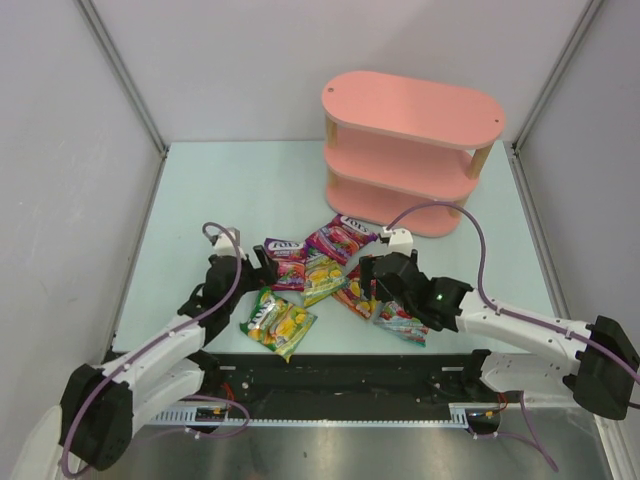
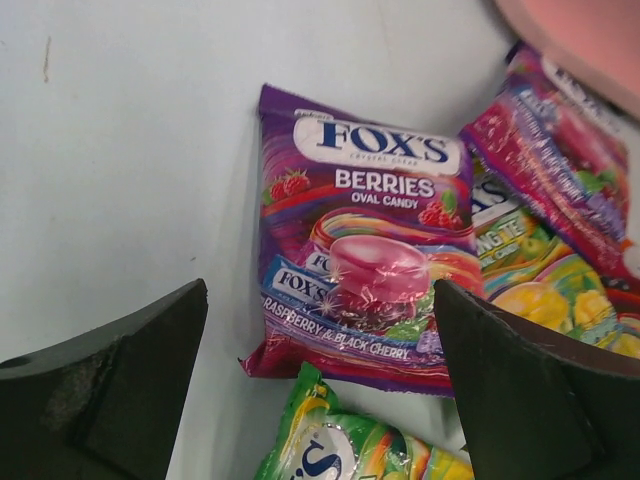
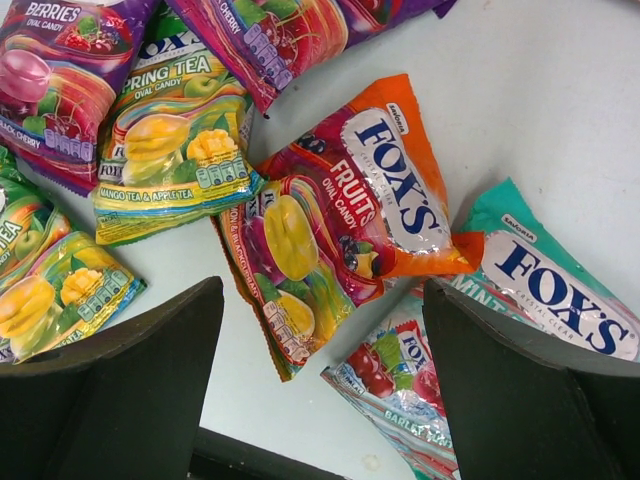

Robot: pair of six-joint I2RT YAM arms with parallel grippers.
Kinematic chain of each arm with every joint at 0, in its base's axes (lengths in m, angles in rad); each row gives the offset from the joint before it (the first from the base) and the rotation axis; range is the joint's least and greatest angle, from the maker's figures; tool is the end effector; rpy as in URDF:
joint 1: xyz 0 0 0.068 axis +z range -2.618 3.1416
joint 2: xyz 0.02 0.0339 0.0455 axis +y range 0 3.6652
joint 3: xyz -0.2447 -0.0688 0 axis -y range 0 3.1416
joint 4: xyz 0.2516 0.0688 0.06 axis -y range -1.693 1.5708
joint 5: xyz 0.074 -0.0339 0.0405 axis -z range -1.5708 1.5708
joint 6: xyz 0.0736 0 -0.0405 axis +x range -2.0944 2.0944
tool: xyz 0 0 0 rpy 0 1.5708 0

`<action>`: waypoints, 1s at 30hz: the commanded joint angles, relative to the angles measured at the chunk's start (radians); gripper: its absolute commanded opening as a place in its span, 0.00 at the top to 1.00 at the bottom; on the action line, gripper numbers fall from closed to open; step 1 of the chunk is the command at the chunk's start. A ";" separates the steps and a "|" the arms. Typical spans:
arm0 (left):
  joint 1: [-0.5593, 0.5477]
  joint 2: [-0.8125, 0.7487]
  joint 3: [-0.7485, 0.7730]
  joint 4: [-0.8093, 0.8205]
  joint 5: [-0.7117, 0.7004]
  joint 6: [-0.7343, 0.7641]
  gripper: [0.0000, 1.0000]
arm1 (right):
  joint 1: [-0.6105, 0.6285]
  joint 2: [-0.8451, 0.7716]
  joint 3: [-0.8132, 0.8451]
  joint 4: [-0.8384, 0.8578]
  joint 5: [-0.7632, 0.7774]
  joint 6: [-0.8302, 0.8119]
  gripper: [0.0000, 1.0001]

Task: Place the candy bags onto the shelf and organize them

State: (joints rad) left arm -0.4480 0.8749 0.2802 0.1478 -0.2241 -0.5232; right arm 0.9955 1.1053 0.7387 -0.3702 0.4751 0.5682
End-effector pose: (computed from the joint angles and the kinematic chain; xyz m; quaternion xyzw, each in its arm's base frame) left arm 0.2203 -0.0877 0.1470 -0.0911 0.8381 -0.1635 0.5124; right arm 0.1751 0.2081 0.2043 -0.0953 0.8886 0.1247 0.4309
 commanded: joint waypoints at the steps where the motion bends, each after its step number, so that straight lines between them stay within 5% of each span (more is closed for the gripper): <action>1: -0.004 0.090 0.076 0.030 0.043 0.015 0.02 | -0.003 -0.002 -0.012 0.036 -0.010 0.010 0.15; 16: -0.003 0.302 0.093 0.122 0.080 0.011 0.07 | -0.006 -0.039 -0.035 0.005 0.008 0.002 0.16; 22: -0.003 0.345 0.099 0.154 0.107 0.005 0.30 | -0.006 -0.035 -0.036 0.007 0.005 -0.001 0.16; 28: -0.003 0.339 0.105 0.141 0.120 0.006 0.77 | -0.008 -0.029 -0.036 0.008 0.005 -0.002 0.16; 30: -0.003 0.314 0.112 0.121 0.112 0.014 0.86 | -0.008 -0.028 -0.038 0.010 0.005 -0.002 0.16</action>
State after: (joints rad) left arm -0.4469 1.2186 0.3481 0.2749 -0.1295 -0.5182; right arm 0.9928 1.0878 0.7040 -0.3698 0.4629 0.5682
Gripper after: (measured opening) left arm 0.216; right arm 0.846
